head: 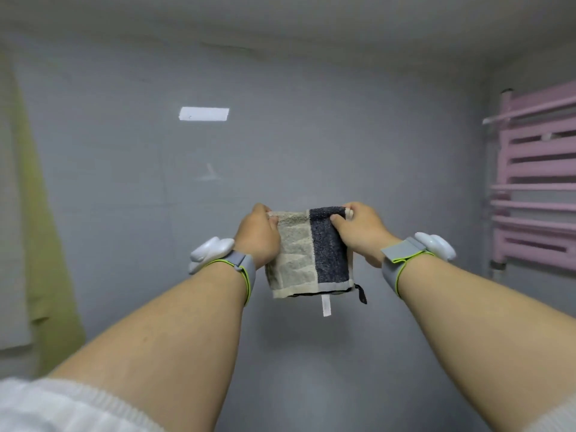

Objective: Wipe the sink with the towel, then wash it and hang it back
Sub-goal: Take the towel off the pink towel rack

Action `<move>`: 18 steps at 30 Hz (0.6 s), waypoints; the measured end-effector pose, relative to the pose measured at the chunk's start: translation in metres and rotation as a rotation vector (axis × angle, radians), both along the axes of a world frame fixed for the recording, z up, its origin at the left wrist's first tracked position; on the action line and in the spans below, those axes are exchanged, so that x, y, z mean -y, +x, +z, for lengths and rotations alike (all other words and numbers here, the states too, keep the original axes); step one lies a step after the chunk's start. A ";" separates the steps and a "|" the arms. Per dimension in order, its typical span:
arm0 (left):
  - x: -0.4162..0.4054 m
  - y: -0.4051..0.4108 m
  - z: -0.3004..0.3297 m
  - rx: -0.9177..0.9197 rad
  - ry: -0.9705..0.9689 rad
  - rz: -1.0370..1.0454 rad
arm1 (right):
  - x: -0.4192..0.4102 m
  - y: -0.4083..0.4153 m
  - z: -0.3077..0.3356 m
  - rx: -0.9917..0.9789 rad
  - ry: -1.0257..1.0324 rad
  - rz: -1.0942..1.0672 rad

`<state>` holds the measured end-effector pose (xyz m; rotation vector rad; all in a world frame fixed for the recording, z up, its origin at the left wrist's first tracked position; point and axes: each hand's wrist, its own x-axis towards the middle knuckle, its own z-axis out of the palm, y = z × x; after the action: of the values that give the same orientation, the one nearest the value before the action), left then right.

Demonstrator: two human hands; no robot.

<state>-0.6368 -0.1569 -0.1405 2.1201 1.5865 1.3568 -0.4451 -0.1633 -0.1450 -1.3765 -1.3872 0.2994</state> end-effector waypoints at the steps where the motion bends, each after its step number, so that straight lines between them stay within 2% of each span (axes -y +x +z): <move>1: 0.007 -0.032 -0.009 -0.001 -0.024 0.029 | 0.001 -0.030 -0.010 -0.002 -0.024 0.036; 10: 0.073 -0.250 -0.052 0.030 -0.145 0.310 | 0.020 -0.251 -0.048 -0.019 -0.045 0.361; 18: 0.110 -0.377 -0.059 0.128 -0.234 0.536 | 0.004 -0.387 -0.054 0.043 -0.085 0.632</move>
<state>-1.0142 -0.2665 -0.1992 1.5001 2.2275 1.3198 -0.8317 -0.1676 -0.1986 -0.9802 -1.8412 0.7499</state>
